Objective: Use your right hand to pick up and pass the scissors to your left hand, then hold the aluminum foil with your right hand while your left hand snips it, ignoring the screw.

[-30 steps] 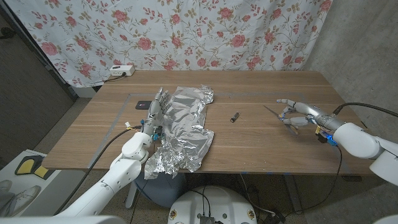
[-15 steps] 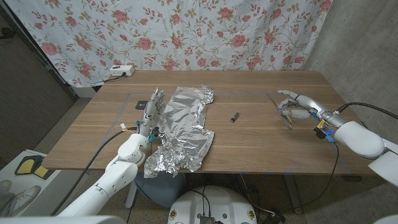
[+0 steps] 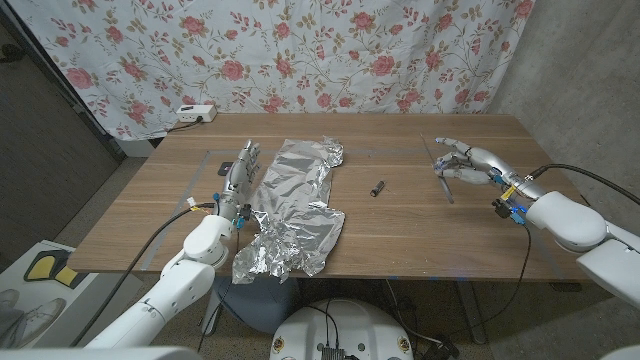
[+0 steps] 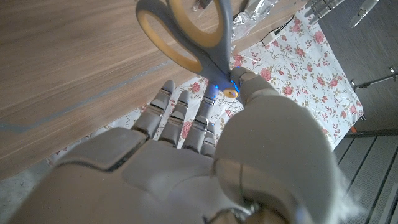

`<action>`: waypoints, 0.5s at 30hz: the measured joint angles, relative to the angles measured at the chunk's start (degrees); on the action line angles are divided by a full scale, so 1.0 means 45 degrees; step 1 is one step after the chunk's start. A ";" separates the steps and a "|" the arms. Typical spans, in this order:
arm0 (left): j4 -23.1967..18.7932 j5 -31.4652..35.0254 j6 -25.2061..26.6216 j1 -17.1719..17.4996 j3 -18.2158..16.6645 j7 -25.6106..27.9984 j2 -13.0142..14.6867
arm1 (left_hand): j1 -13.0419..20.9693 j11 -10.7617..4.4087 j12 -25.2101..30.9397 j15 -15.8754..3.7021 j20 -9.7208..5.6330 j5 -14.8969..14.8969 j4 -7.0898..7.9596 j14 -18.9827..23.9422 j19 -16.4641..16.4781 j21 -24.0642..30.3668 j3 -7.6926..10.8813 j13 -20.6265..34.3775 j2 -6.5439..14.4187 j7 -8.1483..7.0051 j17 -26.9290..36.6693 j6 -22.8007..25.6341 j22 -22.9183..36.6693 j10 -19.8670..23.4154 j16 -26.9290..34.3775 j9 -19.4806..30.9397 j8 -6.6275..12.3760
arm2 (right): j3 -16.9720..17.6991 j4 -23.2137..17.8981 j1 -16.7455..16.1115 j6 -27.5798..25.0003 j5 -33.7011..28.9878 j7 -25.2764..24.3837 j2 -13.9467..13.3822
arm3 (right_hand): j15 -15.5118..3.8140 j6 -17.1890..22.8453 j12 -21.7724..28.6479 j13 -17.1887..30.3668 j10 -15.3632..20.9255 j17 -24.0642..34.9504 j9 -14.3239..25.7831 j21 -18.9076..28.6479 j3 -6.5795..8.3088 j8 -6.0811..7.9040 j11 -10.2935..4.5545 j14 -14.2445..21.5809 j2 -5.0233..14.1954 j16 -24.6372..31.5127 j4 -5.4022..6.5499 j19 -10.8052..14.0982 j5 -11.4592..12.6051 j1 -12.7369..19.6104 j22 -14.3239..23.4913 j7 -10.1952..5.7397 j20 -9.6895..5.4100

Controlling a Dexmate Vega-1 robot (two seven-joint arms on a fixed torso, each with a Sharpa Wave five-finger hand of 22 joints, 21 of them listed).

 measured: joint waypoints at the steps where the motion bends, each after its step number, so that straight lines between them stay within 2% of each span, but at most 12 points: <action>1: -0.0034 0.0058 0.0017 0.0005 -0.0002 0.0047 0.0012 | 0.0000 0.0000 0.0000 0.0003 -0.0028 0.0000 0.0000 -0.0003 -0.0029 0.0000 0.0000 0.0000 0.0000 0.0000 0.0000 0.0000 0.0000 0.0000 0.0000 0.0000 0.0000 | -0.0083 0.0021 0.0067 0.0067 0.0089 0.0002 0.0019 | 0.0000 0.0000 0.0002 0.0000 0.0000 0.0000 0.0000 0.0000 0.0000 0.0000 0.0000 0.0000 0.0000 0.0000 0.0000 0.0000 0.0000 0.0000 0.0000 0.0000 0.0000; 4: -0.0091 0.0171 0.0059 0.0009 -0.0003 0.0130 0.0024 | 0.0000 0.0000 0.0000 -0.0071 -0.0113 0.0000 -0.0070 -0.0345 -0.0257 -0.0064 -0.0003 0.0001 0.0000 0.0035 0.0000 0.0274 0.0000 0.0000 0.0001 0.0000 0.0090 | -0.0231 0.0056 0.0178 0.0210 0.0339 0.0003 0.0057 | 0.0000 0.0000 0.0047 0.0000 -0.0001 0.0000 0.0000 0.0000 0.0001 0.0000 0.0000 -0.0001 0.0001 -0.0063 0.0000 0.0000 0.0000 -0.0002 -0.0001 0.0000 0.0000; 15: -0.0129 0.0553 0.0143 -0.0318 0.0242 0.0191 -0.0089 | 0.0000 -0.0049 0.0000 -0.0090 -0.0178 0.0000 -0.0109 -0.0364 -0.0415 -0.0072 0.0003 0.0002 0.0000 0.0068 0.0001 0.0386 0.0000 0.0047 0.0001 0.0000 0.0101 | -0.0779 0.0097 0.0561 0.0923 0.0858 -0.0258 0.0140 | 0.0000 -0.0051 0.0050 0.0000 -0.0001 0.0002 0.0000 0.0000 0.0052 0.0000 -0.0001 -0.0002 -0.0020 -0.0062 -0.0050 -0.0048 0.0077 -0.0186 -0.0001 0.0048 0.0047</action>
